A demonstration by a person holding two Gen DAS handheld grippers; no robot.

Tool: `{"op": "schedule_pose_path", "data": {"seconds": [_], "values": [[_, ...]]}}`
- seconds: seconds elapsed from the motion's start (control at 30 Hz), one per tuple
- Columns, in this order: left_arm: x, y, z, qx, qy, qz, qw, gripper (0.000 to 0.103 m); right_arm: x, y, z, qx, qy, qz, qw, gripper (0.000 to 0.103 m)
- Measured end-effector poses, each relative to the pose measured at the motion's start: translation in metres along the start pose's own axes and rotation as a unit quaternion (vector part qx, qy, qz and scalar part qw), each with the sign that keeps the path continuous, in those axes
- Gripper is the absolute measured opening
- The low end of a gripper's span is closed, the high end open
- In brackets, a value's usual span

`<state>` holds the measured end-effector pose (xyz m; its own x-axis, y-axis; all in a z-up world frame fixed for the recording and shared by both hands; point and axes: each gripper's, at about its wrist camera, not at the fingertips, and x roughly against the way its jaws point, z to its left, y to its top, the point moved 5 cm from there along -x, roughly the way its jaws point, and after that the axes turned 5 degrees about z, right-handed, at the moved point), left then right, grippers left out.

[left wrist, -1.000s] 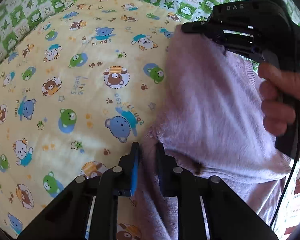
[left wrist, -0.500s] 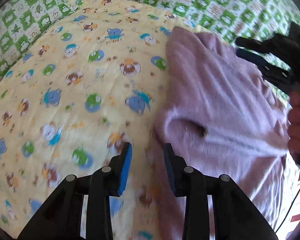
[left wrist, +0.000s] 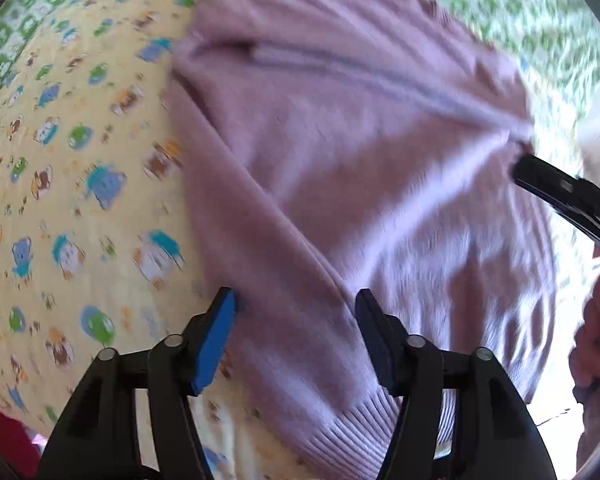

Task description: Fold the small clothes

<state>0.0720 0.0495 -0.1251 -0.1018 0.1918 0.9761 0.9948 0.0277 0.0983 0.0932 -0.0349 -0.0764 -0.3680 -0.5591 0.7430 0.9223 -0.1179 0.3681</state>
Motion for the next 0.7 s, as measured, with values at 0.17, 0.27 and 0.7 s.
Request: {"op": "schedule_pose_path", "data": {"seconds": [0.17, 0.27, 0.7], "values": [[-0.009, -0.024, -0.03, -0.032, 0.014, 0.037, 0.9987, 0.076, 0.029, -0.057, -0.011, -0.034, -0.01, -0.017, 0.999, 0.024], [-0.018, -0.033, -0.039, -0.057, 0.046, 0.044, 0.9963, 0.068, 0.04, -0.08, -0.017, -0.053, -0.017, -0.026, 0.998, 0.024], [0.037, -0.11, 0.062, -0.027, 0.019, -0.013, 0.9994, 0.009, 0.106, -0.143, -0.065, -0.116, -0.087, -0.082, 0.986, 0.024]]}}
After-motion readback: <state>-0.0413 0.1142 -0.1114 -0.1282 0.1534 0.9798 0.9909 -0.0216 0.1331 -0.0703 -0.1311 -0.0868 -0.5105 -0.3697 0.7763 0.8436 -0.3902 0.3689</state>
